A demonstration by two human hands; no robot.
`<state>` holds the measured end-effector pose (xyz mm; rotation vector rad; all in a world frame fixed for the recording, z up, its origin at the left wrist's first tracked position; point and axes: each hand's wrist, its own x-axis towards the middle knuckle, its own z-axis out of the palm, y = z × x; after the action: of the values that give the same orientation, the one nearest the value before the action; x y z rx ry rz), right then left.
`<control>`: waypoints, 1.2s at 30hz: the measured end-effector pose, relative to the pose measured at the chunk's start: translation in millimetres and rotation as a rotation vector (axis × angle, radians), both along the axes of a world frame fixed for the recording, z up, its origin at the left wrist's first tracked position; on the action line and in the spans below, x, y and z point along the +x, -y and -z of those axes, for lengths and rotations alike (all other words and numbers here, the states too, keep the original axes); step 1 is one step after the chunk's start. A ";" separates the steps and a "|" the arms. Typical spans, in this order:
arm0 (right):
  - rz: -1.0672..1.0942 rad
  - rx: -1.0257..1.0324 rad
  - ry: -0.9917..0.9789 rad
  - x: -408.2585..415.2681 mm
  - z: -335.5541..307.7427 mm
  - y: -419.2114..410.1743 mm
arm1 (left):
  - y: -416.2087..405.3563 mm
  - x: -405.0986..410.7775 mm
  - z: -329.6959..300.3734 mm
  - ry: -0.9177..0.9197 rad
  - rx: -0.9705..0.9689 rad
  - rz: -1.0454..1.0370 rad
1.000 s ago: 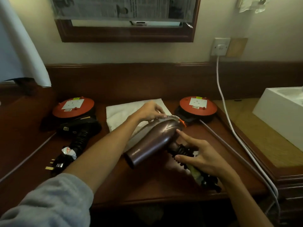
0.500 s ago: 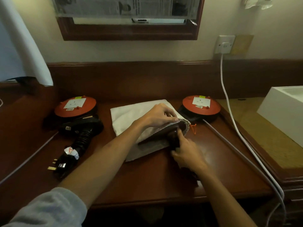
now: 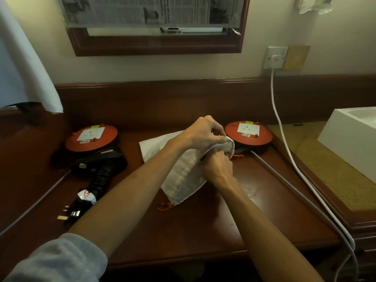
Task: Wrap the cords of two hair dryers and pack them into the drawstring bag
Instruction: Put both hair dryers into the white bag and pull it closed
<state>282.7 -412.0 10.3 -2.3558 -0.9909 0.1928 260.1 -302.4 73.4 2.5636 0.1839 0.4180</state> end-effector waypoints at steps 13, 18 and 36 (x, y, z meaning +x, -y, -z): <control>-0.152 -0.203 -0.146 4.2 39.5 25.2 | -13.9 2.9 2.5 0.084 0.006 -0.034; -0.122 -0.023 0.134 -23.1 48.9 20.2 | -3.6 6.9 1.5 0.074 0.003 -0.006; -0.044 0.138 0.320 50.5 64.1 -24.2 | -32.3 -5.9 -27.1 0.081 0.020 -0.042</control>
<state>333.2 -387.7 -53.8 -2.2815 -1.1651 -0.2375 254.2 -270.1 100.4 2.5603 0.2062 0.5408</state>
